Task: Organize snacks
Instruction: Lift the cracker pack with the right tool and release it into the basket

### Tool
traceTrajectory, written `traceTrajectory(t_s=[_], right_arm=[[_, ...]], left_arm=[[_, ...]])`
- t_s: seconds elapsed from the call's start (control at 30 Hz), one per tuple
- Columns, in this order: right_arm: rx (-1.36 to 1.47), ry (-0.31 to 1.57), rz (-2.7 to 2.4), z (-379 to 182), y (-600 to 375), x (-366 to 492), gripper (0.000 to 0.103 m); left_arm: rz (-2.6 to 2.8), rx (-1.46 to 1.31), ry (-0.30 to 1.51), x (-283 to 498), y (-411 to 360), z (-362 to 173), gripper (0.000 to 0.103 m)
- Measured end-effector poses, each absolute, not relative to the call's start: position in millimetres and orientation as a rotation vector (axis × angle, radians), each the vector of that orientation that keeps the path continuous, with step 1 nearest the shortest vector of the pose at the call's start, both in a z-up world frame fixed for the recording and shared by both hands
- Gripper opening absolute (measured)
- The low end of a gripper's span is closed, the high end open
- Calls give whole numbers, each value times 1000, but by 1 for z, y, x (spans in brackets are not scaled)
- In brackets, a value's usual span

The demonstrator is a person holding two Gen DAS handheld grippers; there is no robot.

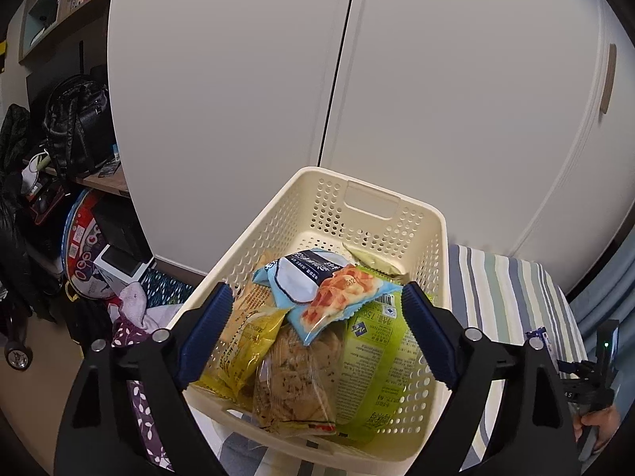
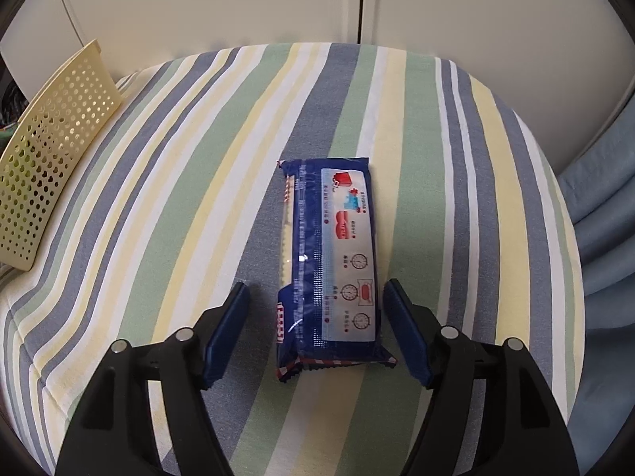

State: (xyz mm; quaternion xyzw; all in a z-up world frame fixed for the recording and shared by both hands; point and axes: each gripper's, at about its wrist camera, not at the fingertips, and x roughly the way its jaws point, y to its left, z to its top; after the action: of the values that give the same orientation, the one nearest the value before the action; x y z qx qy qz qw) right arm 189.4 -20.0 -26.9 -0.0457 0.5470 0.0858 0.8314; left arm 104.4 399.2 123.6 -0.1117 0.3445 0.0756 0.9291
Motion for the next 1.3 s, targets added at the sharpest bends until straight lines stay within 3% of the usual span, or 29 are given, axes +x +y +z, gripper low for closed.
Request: traceTrajectory(t_s=[0.07,0.27,0.5,0.83,1.3], right_arm=[[-112,1165,162,-27,-17,191,75],[-40,1172,101,-28,-23,204,73],[-46,1154,86,-24,-13,203,44],[80,1094,217,13,30,201,44],[133,967,516,97,192,218,44]], left_arm=[[149,-208,693,96,395,125,94],[113,-207,688,77,392,119,96],[132,-235,693,63,408,110,96],[161,-245,693,47,433,102,96],[145,-229,688,28,442,97,97]])
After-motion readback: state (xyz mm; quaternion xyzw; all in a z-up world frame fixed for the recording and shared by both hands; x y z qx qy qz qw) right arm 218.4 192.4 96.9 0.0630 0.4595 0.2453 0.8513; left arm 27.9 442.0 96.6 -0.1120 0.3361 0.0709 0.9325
